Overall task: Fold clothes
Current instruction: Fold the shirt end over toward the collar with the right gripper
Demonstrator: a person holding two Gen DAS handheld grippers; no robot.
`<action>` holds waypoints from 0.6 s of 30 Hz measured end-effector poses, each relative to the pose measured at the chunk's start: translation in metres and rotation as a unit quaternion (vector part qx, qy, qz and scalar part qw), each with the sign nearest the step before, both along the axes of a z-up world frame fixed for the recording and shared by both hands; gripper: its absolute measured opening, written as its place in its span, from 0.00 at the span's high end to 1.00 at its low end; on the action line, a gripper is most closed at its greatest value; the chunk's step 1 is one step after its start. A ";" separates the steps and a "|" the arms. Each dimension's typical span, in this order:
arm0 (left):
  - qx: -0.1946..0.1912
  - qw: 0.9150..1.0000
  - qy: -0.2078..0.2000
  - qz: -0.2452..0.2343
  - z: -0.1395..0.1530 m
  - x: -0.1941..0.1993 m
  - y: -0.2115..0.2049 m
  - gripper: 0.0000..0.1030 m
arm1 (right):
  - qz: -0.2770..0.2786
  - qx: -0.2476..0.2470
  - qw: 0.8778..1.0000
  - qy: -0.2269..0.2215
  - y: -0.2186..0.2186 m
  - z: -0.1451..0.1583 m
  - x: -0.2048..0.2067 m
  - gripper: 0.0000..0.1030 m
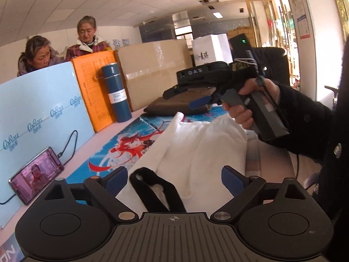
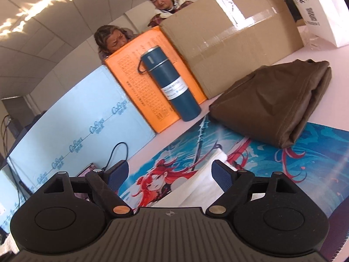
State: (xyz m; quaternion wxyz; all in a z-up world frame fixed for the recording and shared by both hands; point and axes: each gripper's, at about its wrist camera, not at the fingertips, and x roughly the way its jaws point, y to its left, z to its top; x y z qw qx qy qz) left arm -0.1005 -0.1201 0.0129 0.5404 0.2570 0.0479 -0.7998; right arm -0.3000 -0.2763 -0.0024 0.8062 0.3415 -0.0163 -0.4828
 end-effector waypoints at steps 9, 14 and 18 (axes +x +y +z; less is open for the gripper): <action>0.074 0.994 -0.032 -0.079 -0.012 -0.034 -0.032 0.01 | 0.138 0.001 0.990 -0.025 0.016 -0.001 0.037 0.16; 0.139 0.987 -0.029 -0.072 -0.038 -0.040 -0.050 0.00 | 0.169 0.004 0.985 -0.018 0.023 -0.007 0.032 0.11; 0.104 0.992 0.006 -0.072 -0.024 -0.036 -0.035 0.00 | 0.171 0.002 0.985 -0.009 0.026 -0.009 0.022 0.10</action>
